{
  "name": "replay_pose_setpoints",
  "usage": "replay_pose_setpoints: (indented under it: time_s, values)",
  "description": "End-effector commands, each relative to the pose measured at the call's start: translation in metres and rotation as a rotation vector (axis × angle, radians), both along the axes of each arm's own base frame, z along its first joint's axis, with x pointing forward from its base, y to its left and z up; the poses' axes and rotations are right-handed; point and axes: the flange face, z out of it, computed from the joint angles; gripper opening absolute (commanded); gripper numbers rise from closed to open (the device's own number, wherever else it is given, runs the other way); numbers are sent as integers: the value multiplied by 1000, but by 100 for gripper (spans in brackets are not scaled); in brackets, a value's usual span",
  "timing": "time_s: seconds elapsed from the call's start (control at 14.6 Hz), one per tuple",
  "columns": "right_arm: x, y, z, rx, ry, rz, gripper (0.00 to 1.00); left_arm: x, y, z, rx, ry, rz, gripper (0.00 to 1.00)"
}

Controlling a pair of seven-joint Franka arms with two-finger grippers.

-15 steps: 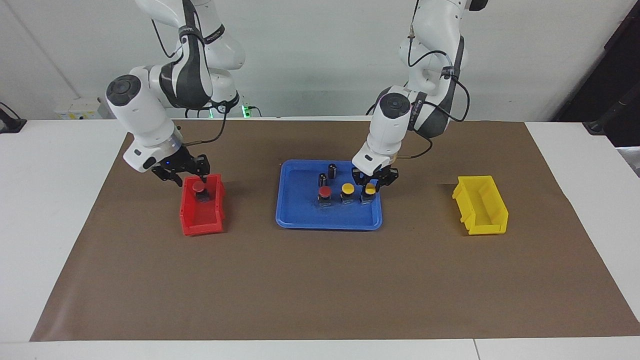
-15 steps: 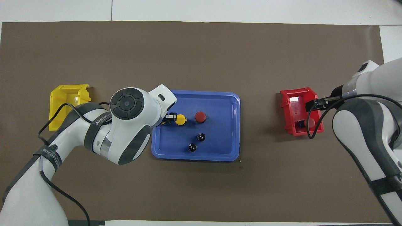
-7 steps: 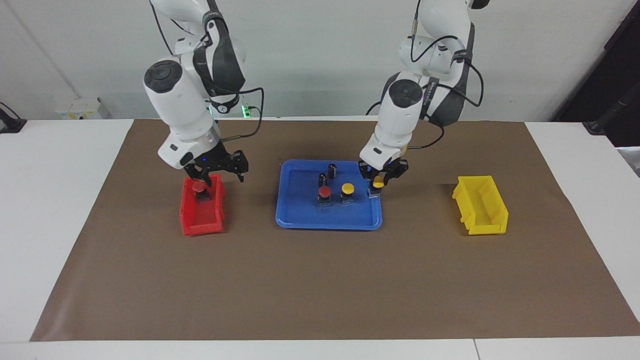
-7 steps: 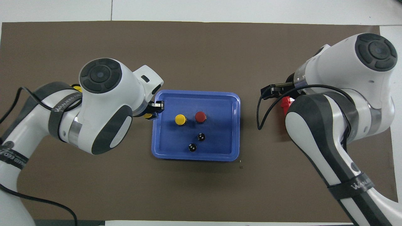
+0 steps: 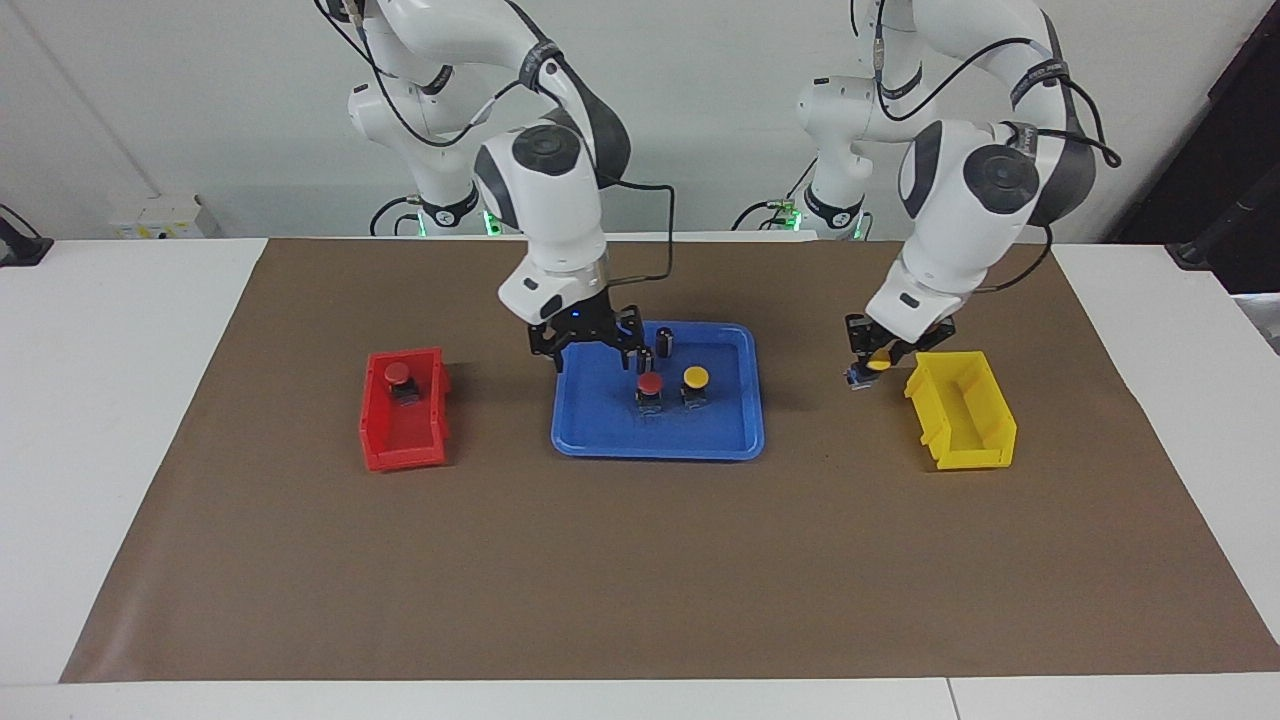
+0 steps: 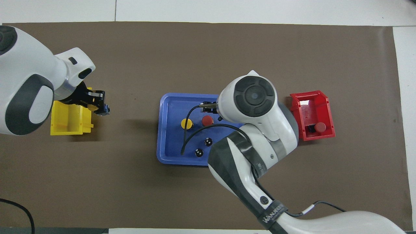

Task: Sort red and yellow buttons by color
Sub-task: 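Drop the yellow button in the yellow bin while the right gripper grasps red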

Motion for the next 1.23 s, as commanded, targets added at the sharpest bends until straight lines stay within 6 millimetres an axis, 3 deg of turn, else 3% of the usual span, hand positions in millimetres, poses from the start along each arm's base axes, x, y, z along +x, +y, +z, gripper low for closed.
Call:
replay_pose_setpoints:
  time_s: [0.0,0.21,0.41,0.68,0.96,1.16]
  values:
    - [10,10,-23,-13,-17,-6,99,5,69,11,4,-6,-40,2]
    - [-7,24,-41,-18,-10,28,99,0,123,2,-6,-39,-78,2]
    - [-11,25,-60,-4,-19,39,94,-17,134,-33,-1,-122,-66,2]
    - [-17,27,-72,-16,-5,55,81,-26,132,-58,-5,-78,-74,2]
    - [-20,27,-75,-20,-1,57,77,-33,115,-76,-9,-51,-110,2]
    - [-21,27,-78,-12,-10,62,67,-35,119,-94,-9,-93,-105,2]
